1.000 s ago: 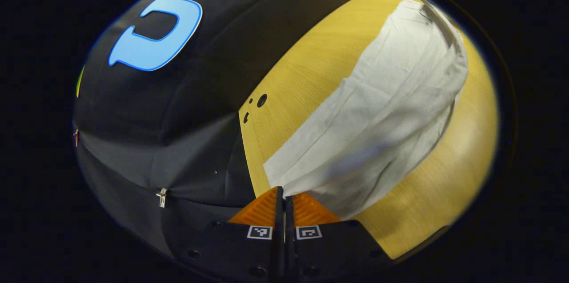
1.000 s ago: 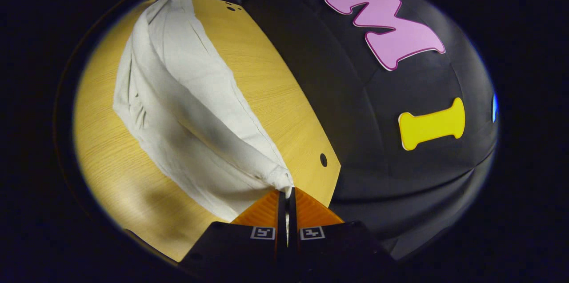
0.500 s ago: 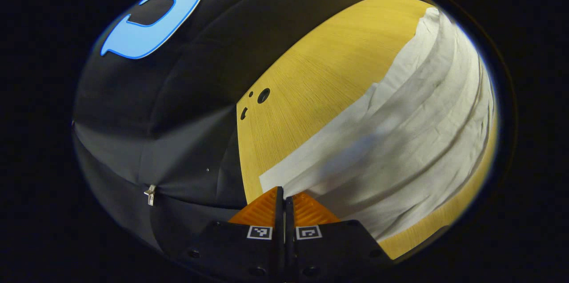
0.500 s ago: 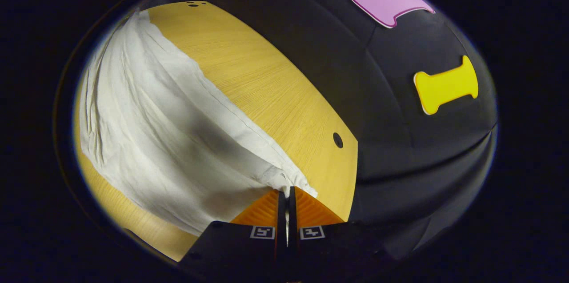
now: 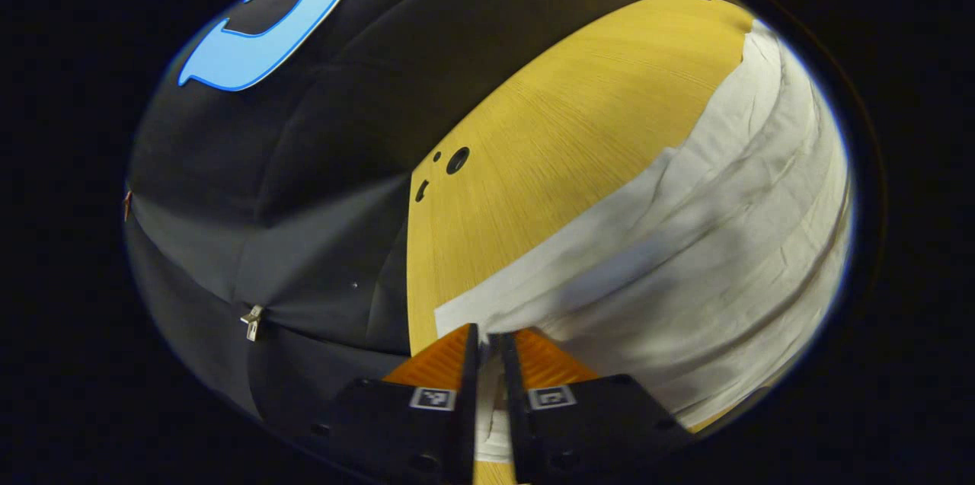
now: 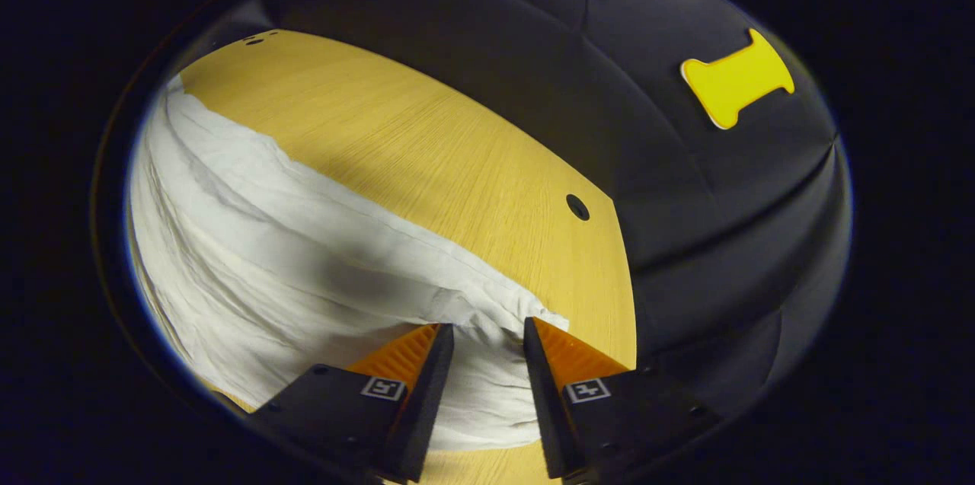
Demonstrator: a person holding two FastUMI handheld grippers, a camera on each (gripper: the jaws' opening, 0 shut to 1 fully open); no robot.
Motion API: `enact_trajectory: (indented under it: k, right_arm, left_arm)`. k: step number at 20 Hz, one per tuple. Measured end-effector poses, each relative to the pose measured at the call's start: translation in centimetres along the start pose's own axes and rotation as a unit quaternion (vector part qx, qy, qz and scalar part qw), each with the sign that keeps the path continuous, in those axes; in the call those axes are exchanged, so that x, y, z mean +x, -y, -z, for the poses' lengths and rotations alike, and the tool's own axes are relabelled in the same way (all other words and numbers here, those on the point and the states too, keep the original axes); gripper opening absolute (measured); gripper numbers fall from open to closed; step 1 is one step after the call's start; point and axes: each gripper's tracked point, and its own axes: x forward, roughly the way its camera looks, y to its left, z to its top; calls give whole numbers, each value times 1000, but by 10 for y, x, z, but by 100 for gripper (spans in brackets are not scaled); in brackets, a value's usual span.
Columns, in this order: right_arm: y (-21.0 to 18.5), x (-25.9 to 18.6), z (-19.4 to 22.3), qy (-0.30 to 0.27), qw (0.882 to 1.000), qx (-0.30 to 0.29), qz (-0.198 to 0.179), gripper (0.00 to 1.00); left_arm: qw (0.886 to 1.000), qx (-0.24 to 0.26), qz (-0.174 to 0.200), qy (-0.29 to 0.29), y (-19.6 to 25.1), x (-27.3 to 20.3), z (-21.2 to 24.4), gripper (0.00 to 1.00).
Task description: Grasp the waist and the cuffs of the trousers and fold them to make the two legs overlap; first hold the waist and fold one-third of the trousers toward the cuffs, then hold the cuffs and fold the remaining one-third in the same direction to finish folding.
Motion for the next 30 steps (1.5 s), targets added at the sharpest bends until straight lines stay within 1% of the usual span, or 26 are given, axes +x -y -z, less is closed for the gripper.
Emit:
enact_trajectory:
  k: [1,2,3,4,5,6,7,8,11,13,14,15,17,18,19,20,21,22,23,24,26,27,28,29,30]
  right_arm:
    - [2,-3,-4,7,1000,20,0,67]
    - [6,-6,-8,13,999,43,3,77]
    - [11,-10,-14,18,997,71,4,82]
    - [16,-16,-21,26,994,106,2,91]
    - [20,-22,-26,32,988,148,-2,94]
    - [25,-27,-33,38,980,194,-7,96]
    - [30,-32,-36,41,969,244,-18,98]
    - [34,-38,-36,39,954,295,-24,98]
    - [44,-55,-17,21,902,431,-25,98]
    - [47,-58,13,-1,876,482,-10,99]
    - [45,-58,38,-24,865,501,0,99]
    - [45,-58,49,-34,862,505,6,99]
    - [37,-58,68,-52,859,509,13,99]
    - [32,-53,73,-59,856,513,11,99]
    - [26,-52,76,-66,853,518,8,99]
    - [20,-49,80,-75,851,520,7,98]
    - [20,-47,85,-84,854,514,12,99]
    - [17,-43,88,-90,856,508,15,99]
    - [15,-40,91,-98,856,507,15,99]
    - [14,-37,91,-104,852,513,13,99]
    - [10,-31,92,-118,836,536,9,99]
    - [3,-25,96,-138,824,549,7,99]
    - [9,-23,93,-124,825,552,22,99]
    - [7,-21,93,-136,820,556,20,98]
    - [9,-20,93,-132,818,558,30,96]
  left_arm:
    - [1000,-4,3,6,1,0,-2,37]
    - [1000,-8,5,9,1,1,-3,53]
    - [1000,-12,8,12,1,-3,-3,69]
    - [999,-21,18,21,5,-4,-7,84]
    - [999,-31,25,31,8,-7,-10,89]
    - [998,-40,34,39,10,-11,-13,94]
    - [997,-49,40,47,10,-17,-13,96]
    - [996,-59,42,51,8,-21,-14,96]
    - [991,-112,40,56,-2,-38,-11,96]
    - [984,-166,32,56,-12,-52,-6,96]
    - [976,-210,26,56,-20,-62,-1,96]
    - [970,-236,25,57,-24,-67,-1,96]
    - [952,-301,31,57,-26,-76,4,97]
    - [940,-334,37,54,-26,-81,5,97]
    - [921,-384,47,51,-28,-90,7,97]
    - [906,-418,53,47,-29,-95,8,97]
    - [892,-446,58,45,-29,-98,9,97]
    - [883,-464,58,42,-32,-101,12,97]
    - [877,-476,56,38,-34,-102,16,97]
    - [873,-484,56,36,-32,-104,18,97]
    - [866,-496,60,31,-29,-110,23,96]
    - [859,-507,64,27,-26,-114,27,96]
    - [853,-517,70,22,-24,-115,28,96]
    - [845,-529,76,18,-19,-115,31,96]
    - [836,-542,85,15,-14,-117,31,96]
